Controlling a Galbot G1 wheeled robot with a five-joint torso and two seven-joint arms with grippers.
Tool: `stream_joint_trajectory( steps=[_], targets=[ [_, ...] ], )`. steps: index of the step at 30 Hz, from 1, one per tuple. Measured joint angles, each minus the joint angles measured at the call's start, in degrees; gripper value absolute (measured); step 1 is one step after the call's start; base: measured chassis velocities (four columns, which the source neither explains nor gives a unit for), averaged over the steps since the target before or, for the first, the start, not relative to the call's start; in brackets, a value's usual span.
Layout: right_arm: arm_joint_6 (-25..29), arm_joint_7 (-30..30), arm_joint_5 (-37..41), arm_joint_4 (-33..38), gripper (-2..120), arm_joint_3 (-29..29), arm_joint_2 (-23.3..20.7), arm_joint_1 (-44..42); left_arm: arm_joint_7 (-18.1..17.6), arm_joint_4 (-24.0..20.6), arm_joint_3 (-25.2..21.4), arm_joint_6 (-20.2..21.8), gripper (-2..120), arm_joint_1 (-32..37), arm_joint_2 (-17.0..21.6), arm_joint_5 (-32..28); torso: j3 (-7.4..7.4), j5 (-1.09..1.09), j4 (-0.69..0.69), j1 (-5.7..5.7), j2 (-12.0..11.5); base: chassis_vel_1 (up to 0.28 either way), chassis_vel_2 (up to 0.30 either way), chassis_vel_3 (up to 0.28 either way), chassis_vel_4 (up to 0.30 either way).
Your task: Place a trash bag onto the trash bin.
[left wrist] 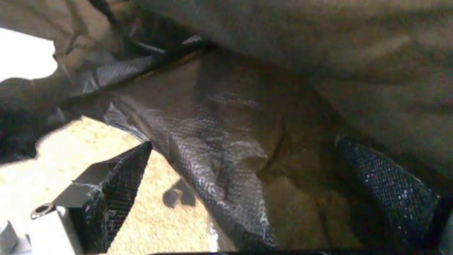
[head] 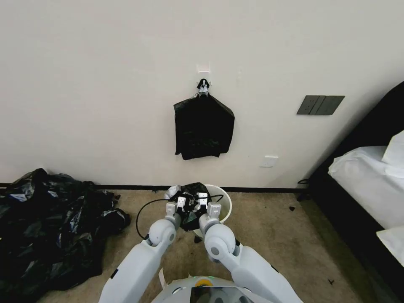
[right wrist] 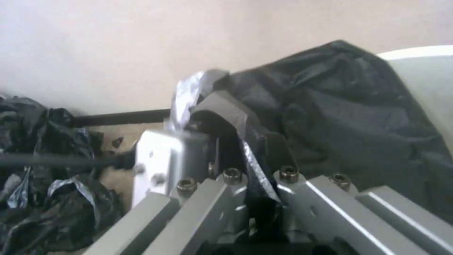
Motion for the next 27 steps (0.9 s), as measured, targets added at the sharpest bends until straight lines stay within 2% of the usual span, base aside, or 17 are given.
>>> stream_joint_trajectory(
  steps=[3,6,8,9,12,15,18,20,23,24,27],
  targets=[
    [0.0,-0.4,-1.3,-0.1,0,0.0,-0.1,-0.5,-1.5,0.9,0.7,1.4,100,-1.3,-0.9,1.2,0.00,0.00,-0.01,0.00,0.0,0.000,0.000,0.000,0.000],
    [0.1,-0.7,-3.5,-0.3,0,-0.1,-0.2,-1.2,-2.4,2.2,1.5,3.1,94,-2.9,-1.8,3.1,0.00,0.00,-0.01,0.00,0.0,0.000,0.000,0.000,0.000],
    [0.2,-0.7,-4.6,-0.3,0,0.0,-0.2,-1.5,-2.4,2.5,1.8,3.9,82,-3.3,-1.9,4.2,-0.01,-0.01,-0.02,0.00,0.0,0.000,0.000,0.000,0.000],
    [0.2,-0.7,-4.6,-0.3,0,0.0,-0.2,-1.5,-2.4,2.5,1.8,3.9,82,-3.3,-1.9,4.2,-0.01,-0.01,-0.02,0.00,0.0,0.000,0.000,0.000,0.000],
    [1.4,-0.7,-8.2,-0.9,0,0.3,-0.3,-1.8,-2.4,1.8,1.8,6.4,67,-3.4,-1.2,4.5,0.00,-0.02,-0.03,0.00,0.0,0.000,0.000,0.000,0.000],
    [2.0,-0.6,-10.0,-1.3,0,0.4,-0.4,-1.8,-2.2,1.2,1.4,8.6,59,-3.3,-0.2,4.0,0.00,-0.02,-0.02,0.00,0.0,0.000,0.000,0.000,0.000],
    [2.3,-0.6,-11.2,-1.4,0,0.6,-0.6,-1.8,-0.7,0.7,0.6,11.7,45,-3.2,1.7,3.0,0.00,-0.02,-0.01,0.00,0.0,0.000,0.000,0.000,0.000],
    [2.4,-0.6,-11.7,-1.4,0,0.7,-0.6,-1.7,0.0,0.6,0.4,12.4,41,-3.2,2.4,2.9,0.01,-0.03,-0.02,0.00,0.0,0.000,0.000,0.000,0.000],
    [2.8,-0.6,-12.8,-1.6,0,1.6,-0.7,-1.4,3.2,-0.3,-0.7,13.2,27,-3.0,4.7,2.3,0.02,-0.07,-0.04,0.01,0.0,0.000,0.000,0.000,0.000],
    [2.8,-0.6,-12.8,-1.6,0,1.6,-0.7,-1.4,3.2,-0.3,-0.7,13.2,27,-3.0,4.7,2.3,0.02,-0.07,-0.04,0.01,0.0,0.000,0.000,0.000,0.000],
    [3.6,-0.7,-14.2,-2.3,0,2.6,-1.1,-1.2,7.2,-2.4,-2.8,13.3,13,-2.3,7.7,2.4,0.02,-0.03,-0.03,0.01,0.0,0.000,0.000,0.000,0.000]
  ],
)
